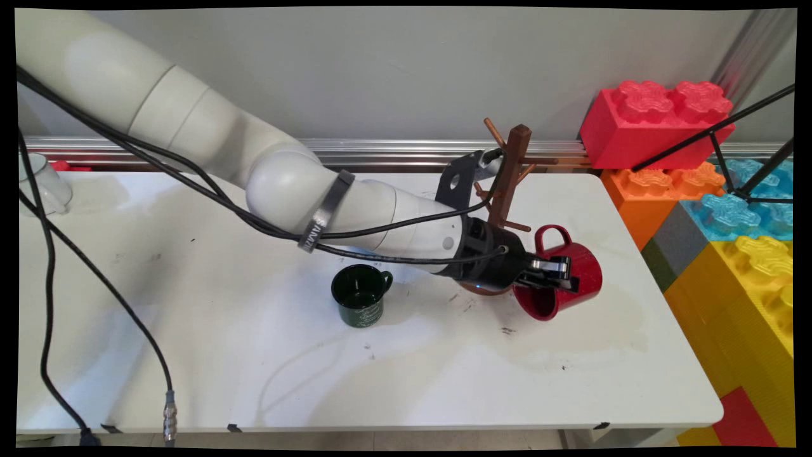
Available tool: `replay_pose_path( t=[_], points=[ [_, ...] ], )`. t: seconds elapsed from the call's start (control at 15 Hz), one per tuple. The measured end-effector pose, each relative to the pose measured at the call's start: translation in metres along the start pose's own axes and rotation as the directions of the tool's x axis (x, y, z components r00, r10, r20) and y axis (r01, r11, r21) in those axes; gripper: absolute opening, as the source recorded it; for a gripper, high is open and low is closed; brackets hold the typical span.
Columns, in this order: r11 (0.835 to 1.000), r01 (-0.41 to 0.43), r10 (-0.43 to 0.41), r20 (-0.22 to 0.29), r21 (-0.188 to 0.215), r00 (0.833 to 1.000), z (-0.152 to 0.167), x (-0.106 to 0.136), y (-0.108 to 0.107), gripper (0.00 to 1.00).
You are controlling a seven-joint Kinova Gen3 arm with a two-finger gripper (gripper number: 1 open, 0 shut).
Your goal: Place the picked object on the table
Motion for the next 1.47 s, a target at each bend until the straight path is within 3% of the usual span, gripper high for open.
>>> replay_pose_path(
  t=[0.2,0.67,1.2,1.47],
  points=[
    [0.999,-0.032,0.031,0.026,0.003,0.999,-0.008,-0.002,0.003,0.0],
    [0.99,-0.13,0.123,0.121,0.057,0.985,-0.04,0.008,0.009,0.0],
    [0.979,-0.18,0.156,0.215,0.097,0.964,-0.071,0.026,0.031,0.0],
    [0.968,-0.203,0.16,0.268,0.144,0.95,-0.087,0.041,0.046,0.0]
  ],
)
